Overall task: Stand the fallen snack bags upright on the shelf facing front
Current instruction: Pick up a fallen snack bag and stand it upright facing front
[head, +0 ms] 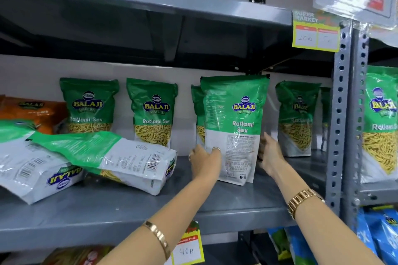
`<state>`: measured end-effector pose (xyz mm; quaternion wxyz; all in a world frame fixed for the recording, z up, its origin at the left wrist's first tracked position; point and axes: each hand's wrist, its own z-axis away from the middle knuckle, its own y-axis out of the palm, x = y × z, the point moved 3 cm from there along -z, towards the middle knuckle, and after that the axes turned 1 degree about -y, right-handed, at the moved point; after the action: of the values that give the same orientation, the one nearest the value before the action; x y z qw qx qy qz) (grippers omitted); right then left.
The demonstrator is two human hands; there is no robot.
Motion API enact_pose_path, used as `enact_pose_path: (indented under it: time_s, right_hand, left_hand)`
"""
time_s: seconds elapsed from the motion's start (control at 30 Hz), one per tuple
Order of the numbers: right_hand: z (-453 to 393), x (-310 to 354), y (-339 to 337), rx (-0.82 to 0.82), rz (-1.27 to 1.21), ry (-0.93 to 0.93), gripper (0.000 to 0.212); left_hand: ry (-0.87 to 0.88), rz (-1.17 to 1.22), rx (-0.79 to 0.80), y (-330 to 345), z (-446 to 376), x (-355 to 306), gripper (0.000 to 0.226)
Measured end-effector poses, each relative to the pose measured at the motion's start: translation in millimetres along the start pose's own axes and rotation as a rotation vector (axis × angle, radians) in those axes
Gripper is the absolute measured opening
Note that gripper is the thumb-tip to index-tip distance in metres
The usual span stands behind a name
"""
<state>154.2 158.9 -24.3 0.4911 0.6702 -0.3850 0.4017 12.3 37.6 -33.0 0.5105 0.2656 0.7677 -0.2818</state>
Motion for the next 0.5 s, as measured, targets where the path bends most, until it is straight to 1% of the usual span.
enact_pose_path:
  time_s: [0.07,0.17,0.23,0.27,0.33,0.37,0.43,0.5]
  right_hand:
    - [-2,-8,5,0.057,0.065,0.025,0.039]
    - [-1,-11,11,0.154,0.128,-0.004,0.035]
    - [1,-12,12,0.197,0.157,-0.031,0.036]
    - [2,-12,12,0.194,0.2,-0.043,0.036]
    - [6,-12,13,0.126,0.291,-0.089,0.03]
    - [6,-11,13,0.075,0.334,-0.154,0.024]
    - [6,-10,14,0.009,0.452,-0.354,0.012]
    - [11,-14,13,-0.015,0.584,-0.521,0.012]
  left_hand:
    - [-0.006,0.028,0.055,6,13,2,0.049]
    - [-0.016,0.028,0.216,19,22,3,0.056]
    - [-0.063,0.03,0.234,25,15,0,0.058]
    - [-0.095,0.03,0.227,26,9,-1,0.059]
    - [-0.162,0.061,0.21,28,-4,-2,0.062]
    - [-0.192,0.09,0.218,30,-10,-2,0.064]
    - [-0.234,0.172,0.255,34,-20,-5,0.068]
    - [-0.242,0.275,0.295,38,-31,-5,0.066]
